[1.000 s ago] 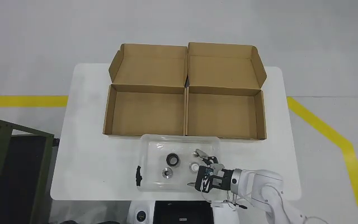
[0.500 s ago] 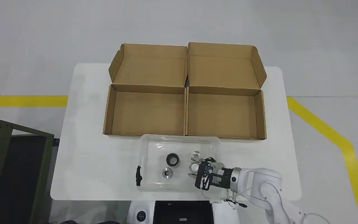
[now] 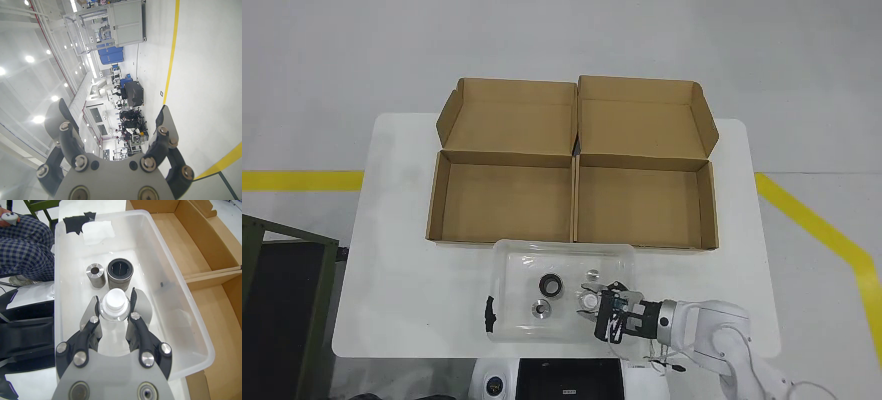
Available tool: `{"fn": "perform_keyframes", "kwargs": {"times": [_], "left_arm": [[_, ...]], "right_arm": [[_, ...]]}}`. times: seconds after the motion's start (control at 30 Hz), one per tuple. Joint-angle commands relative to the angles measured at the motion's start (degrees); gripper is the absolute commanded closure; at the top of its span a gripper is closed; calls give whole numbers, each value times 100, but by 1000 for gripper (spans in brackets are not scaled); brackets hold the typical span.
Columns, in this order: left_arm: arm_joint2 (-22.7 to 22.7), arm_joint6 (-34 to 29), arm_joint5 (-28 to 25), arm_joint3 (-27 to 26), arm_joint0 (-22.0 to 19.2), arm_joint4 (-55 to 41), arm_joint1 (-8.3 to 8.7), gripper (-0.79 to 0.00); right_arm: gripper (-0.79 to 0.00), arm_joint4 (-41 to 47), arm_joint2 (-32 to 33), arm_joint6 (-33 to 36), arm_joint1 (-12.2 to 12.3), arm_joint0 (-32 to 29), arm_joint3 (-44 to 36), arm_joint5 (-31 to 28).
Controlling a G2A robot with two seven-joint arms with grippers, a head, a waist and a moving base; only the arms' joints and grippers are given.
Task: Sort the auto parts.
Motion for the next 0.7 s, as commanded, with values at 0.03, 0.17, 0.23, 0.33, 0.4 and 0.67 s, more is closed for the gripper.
{"fn": "perform_keyframes", "kwargs": {"times": [0.03,0.17,0.23,0.33,0.4,0.67], "left_arm": [[0,0,0,0,0,0,0,-785],[0,0,0,0,0,0,0,-785],[0,0,0,0,0,0,0,-785],[0,0,0,0,0,0,0,-785],[0,0,0,0,0,0,0,-785],[0,0,0,0,0,0,0,-785]], "right_arm": [[0,97,58,-176,18,-24,-20,10],[0,341,98,-510,30,-58,42,38],[0,516,121,-735,33,-54,98,29],[0,760,152,-1047,38,-28,185,-11],[0,956,182,-1252,38,6,241,-2],[0,1743,312,-1689,21,156,481,317]]}}
